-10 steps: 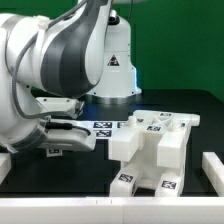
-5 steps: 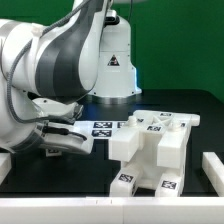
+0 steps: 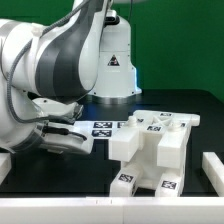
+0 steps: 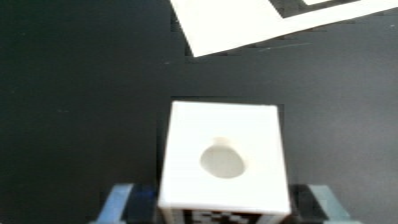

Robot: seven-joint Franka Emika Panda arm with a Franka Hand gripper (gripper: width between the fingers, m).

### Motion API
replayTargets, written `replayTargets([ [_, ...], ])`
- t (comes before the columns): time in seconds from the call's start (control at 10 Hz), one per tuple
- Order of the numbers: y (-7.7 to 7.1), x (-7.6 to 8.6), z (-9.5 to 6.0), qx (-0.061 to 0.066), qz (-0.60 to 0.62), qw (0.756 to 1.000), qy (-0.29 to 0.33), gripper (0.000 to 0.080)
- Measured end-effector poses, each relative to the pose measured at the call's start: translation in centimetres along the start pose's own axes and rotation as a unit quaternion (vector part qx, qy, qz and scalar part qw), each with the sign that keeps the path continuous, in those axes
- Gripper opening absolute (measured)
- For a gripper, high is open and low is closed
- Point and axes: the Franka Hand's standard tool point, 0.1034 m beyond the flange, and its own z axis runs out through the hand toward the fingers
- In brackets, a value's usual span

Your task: Assemble chair

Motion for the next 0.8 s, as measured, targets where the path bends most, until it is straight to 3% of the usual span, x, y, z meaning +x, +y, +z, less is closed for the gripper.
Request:
replayTargets([
  [0.2, -0.4, 0.0, -1.9, -0.001, -0.018, 0.999, 0.041, 0.0279],
  [0.4, -0.8, -0.7, -5.0, 0.004, -0.028, 0.992, 0.127, 0.0281],
  [0.6, -1.0, -1.1, -4.5, 0.000, -0.024, 0.980, 0.197, 0.0281],
  [0.8, -0.8, -0.4, -5.2, -0.008, -0.024, 0.964, 0.265, 0.0281],
])
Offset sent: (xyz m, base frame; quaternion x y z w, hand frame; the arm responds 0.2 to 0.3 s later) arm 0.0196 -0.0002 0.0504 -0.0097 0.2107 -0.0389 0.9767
